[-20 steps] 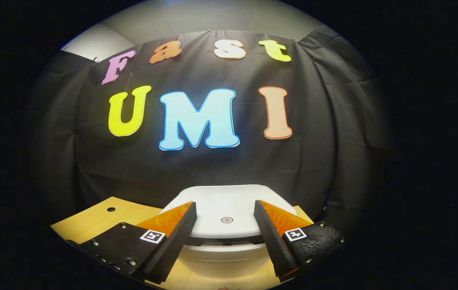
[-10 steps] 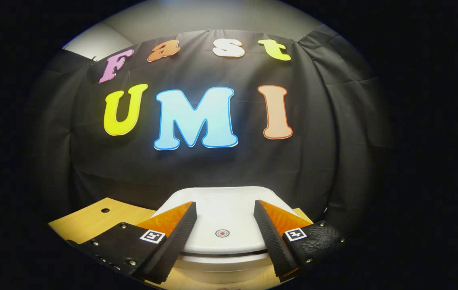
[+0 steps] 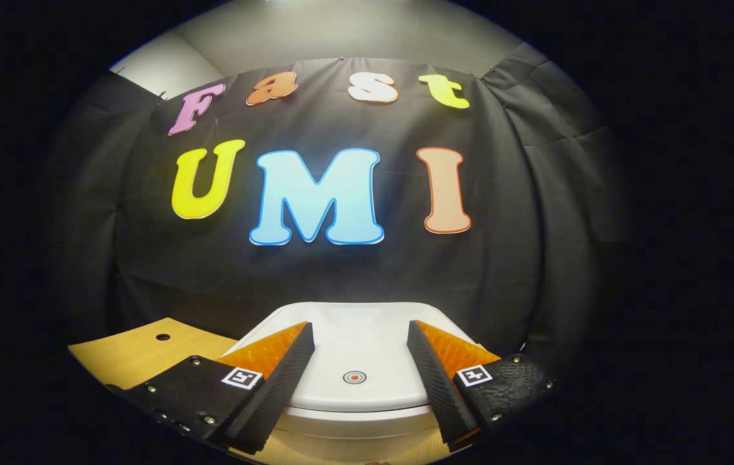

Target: Press the lid of the desktop garbage bin to open it, pick up the crumpled paper on the desktop and throw it into the bin, then pick up the pop can on the desktop and drop it into the bin, and finally close the garbage bin lid.

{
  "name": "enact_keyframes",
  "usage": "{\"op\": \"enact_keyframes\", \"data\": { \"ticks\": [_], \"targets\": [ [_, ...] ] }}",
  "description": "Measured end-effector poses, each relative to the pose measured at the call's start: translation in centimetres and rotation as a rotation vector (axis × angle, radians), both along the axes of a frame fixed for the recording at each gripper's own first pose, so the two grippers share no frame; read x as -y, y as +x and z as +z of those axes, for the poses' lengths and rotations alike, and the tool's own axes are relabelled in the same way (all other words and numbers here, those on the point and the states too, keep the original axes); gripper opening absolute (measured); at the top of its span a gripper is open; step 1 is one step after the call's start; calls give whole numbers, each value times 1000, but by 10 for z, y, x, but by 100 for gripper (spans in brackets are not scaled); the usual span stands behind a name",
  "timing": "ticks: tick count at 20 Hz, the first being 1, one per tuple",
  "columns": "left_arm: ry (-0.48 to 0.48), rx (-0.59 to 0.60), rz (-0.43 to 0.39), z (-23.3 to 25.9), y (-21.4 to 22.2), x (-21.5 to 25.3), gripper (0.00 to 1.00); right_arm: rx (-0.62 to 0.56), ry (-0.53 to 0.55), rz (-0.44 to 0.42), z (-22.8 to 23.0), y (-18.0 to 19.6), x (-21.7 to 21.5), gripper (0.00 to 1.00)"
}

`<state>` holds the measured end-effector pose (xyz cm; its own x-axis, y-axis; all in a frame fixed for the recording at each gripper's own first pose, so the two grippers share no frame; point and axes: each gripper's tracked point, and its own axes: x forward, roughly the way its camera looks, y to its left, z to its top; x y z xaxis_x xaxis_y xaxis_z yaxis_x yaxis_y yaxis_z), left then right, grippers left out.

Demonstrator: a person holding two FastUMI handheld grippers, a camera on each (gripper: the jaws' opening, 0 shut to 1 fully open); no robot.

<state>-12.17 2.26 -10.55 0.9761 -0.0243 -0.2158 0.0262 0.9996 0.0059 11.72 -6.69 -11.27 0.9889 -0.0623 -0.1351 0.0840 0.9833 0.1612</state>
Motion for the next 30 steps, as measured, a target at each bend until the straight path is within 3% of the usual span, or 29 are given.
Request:
{"op": "enact_keyframes", "data": {
  "ticks": [3, 5, 10, 12, 13, 15, 27, 30],
  "targets": [
    [1, 1, -2, 0, 4, -1, 93, 9, -8, -2, -3, 0, 0, 94],
    [-1, -2, 0, -1, 7, -2, 96, 20, -17, -3, -3, -1, 0, 95],
    [-5, -9, 6, -4, 12, -3, 95, 60, 4, -4, -5, -3, 0, 95],
    [-9, -8, 4, -4, 14, -2, 96, 79, 2, -8, -5, -1, 0, 100],
    [-9, -5, 3, -3, 13, 0, 96, 79, 1, -9, -6, 0, -1, 95],
    [-9, 5, -3, 1, 14, 2, 96, 78, 0, -10, -6, -1, -1, 95],
    [10, 29, -45, 10, 2, 24, 92, -71, 24, -50, 2, -12, 8, 94],
    [11, 32, -63, 11, 4, 30, 96, -66, 36, -55, 11, -28, 11, 94]
  ]
}}
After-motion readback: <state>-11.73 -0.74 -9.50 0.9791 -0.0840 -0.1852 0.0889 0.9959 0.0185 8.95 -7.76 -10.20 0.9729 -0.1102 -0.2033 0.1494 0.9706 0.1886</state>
